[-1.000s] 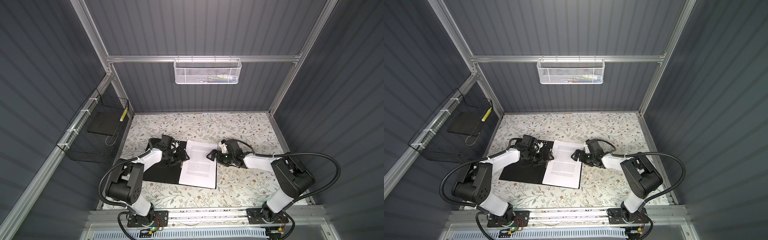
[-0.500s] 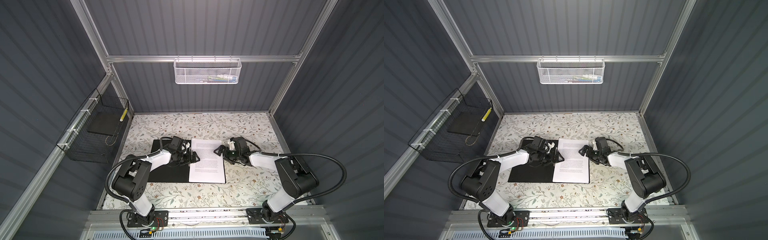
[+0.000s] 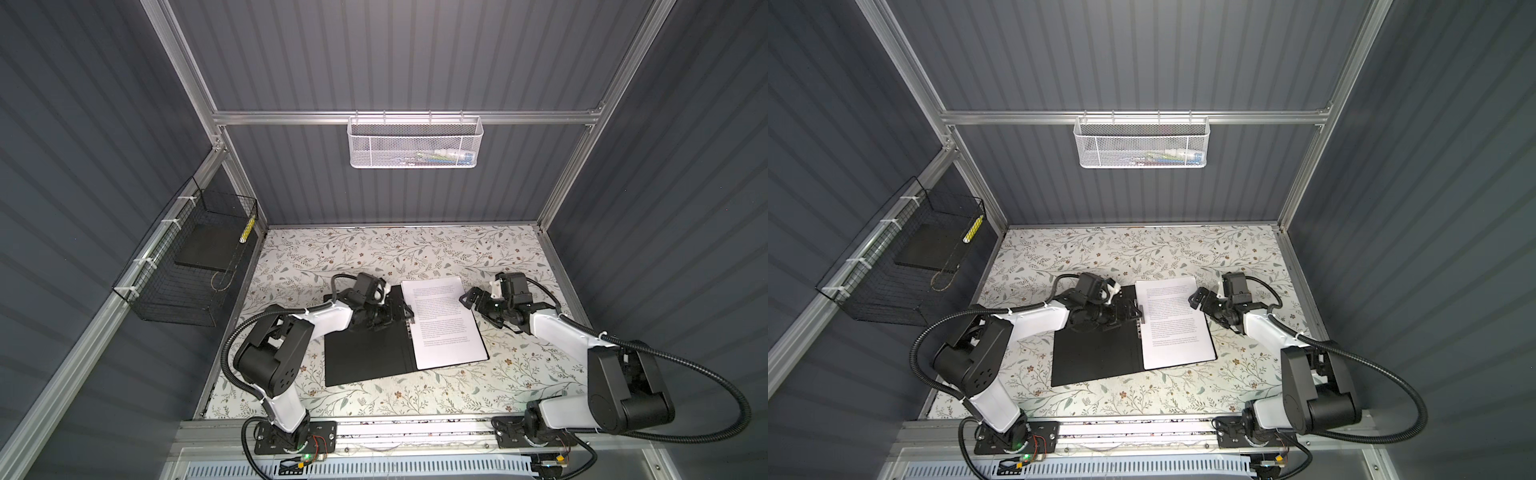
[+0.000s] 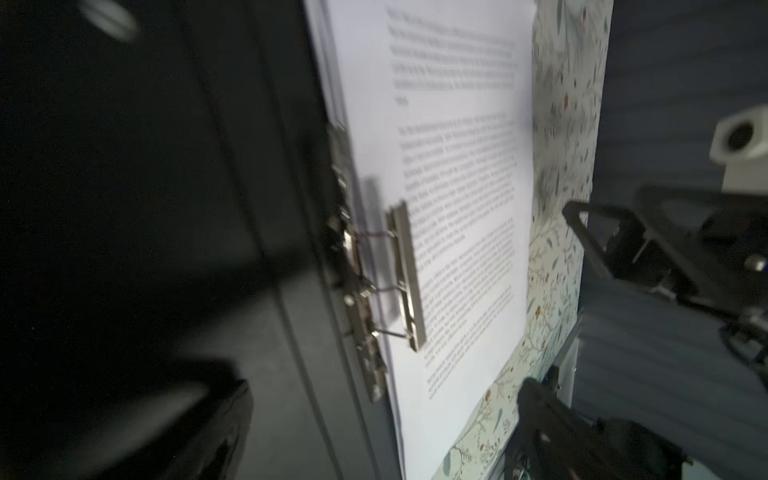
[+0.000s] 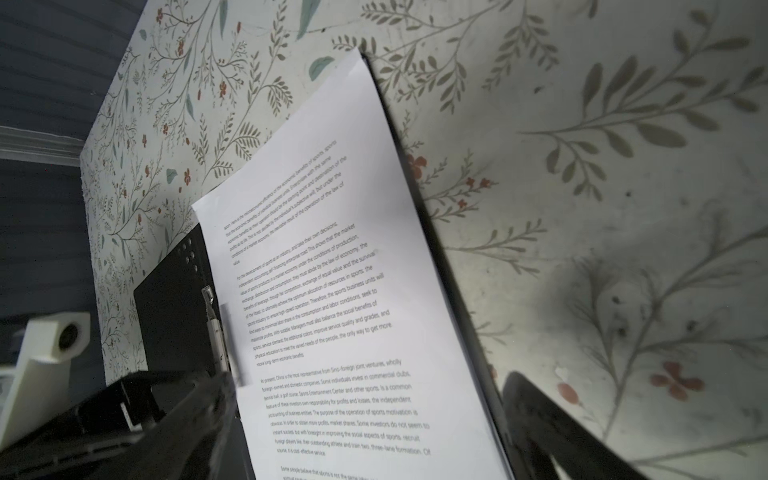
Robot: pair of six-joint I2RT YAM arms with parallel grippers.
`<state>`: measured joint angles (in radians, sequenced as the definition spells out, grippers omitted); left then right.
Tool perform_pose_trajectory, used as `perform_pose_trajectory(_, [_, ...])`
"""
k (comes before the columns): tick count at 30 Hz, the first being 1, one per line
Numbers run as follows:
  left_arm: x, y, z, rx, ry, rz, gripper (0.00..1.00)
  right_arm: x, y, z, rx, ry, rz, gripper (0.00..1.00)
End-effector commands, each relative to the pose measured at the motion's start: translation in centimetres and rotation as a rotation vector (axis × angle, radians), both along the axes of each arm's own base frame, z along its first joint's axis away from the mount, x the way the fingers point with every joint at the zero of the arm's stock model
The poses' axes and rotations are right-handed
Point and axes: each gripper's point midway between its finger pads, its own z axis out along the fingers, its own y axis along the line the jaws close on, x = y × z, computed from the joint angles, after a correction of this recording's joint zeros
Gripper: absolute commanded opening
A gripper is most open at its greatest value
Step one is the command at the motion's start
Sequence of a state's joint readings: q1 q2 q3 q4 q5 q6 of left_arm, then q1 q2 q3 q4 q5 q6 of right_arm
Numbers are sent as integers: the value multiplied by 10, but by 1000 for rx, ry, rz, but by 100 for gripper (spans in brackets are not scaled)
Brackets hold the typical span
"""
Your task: Put the files into the folder
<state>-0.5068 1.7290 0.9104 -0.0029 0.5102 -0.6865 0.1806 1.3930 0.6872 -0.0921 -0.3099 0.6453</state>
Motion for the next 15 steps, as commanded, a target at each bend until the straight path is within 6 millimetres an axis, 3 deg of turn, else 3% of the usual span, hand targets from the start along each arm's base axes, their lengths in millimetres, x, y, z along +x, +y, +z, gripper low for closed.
perform_pose_trajectory(1, [19,-13,19,-90,-35,-48,100,-8,14,5,4,-1,78,99])
perform_pose_trajectory(8, [48,-31,10,-194,-32,-56,100,-20,42,14,78,-23,178,99])
perform_pose_trajectory(15, [59,-43,11,-241,-34,-86,100,-32,44,16,84,-28,191,99])
